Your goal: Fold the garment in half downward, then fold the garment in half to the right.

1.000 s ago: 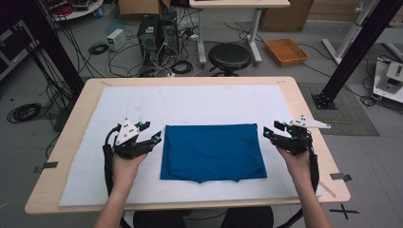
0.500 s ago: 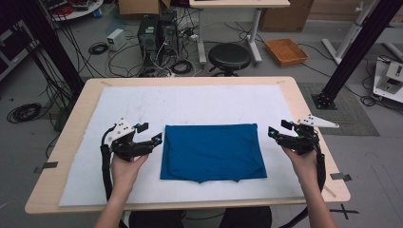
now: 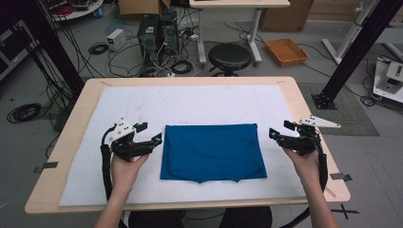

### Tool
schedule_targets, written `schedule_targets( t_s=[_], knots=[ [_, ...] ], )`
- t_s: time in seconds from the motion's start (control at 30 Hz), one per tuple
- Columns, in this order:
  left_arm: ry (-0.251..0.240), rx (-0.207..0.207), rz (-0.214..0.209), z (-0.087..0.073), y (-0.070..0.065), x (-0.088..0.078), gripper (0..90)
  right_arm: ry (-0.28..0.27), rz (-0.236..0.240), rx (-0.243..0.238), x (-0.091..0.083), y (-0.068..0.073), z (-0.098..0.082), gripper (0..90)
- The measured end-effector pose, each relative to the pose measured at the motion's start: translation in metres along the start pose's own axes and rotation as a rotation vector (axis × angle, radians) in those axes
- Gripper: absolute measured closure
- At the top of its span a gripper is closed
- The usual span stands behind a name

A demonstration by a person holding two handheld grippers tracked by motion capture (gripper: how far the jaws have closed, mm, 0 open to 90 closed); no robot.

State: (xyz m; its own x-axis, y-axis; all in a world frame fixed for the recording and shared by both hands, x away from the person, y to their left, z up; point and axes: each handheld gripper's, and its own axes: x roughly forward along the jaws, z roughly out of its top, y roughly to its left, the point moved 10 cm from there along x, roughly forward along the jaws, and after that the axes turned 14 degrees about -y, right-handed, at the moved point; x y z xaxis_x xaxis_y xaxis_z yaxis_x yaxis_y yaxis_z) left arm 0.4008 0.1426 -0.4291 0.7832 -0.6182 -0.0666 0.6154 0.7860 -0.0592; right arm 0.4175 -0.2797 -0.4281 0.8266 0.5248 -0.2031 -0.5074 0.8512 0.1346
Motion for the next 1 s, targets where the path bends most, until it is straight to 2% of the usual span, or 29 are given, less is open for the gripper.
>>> schedule_targets(
  t_s=[0.2, 0.4, 0.5, 0.6, 0.67, 0.73, 0.8, 0.9, 1.0],
  knots=[
    [-0.001, 0.0, 0.0, 0.003, -0.001, -0.002, 27.7, -0.006, 0.004, -0.001, -0.001, 0.002, 0.002, 23.4],
    [0.013, 0.029, 0.005, 0.001, -0.003, -0.001, 27.8, -0.008, 0.0, -0.004, 0.001, 0.002, 0.003, 23.7],
    [0.038, 0.002, 0.001, -0.003, -0.004, 0.0, 28.0, -0.006, 0.0, -0.004, 0.002, 0.002, 0.002, 24.4],
    [0.062, -0.067, -0.023, -0.007, -0.011, 0.0, 32.5, -0.006, -0.003, -0.004, 0.0, 0.001, 0.001, 25.0],
    [0.106, -0.075, -0.029, -0.012, -0.017, -0.001, 32.4, -0.009, -0.004, -0.005, -0.002, 0.001, 0.002, 25.0],
    [0.133, -0.067, -0.022, -0.018, -0.023, -0.006, 32.4, -0.009, -0.01, -0.007, -0.006, -0.001, 0.002, 25.3],
    [0.147, -0.08, -0.013, -0.025, -0.028, -0.012, 32.4, -0.014, -0.016, -0.004, -0.01, -0.004, 0.003, 25.5],
    [0.188, -0.133, 0.022, -0.042, -0.031, -0.023, 32.5, -0.02, -0.023, 0.001, -0.014, -0.006, 0.003, 25.7],
    [0.217, -0.174, 0.031, -0.058, -0.039, -0.035, 37.0, -0.013, -0.019, 0.0, -0.012, -0.004, 0.001, 26.0]
  ],
)
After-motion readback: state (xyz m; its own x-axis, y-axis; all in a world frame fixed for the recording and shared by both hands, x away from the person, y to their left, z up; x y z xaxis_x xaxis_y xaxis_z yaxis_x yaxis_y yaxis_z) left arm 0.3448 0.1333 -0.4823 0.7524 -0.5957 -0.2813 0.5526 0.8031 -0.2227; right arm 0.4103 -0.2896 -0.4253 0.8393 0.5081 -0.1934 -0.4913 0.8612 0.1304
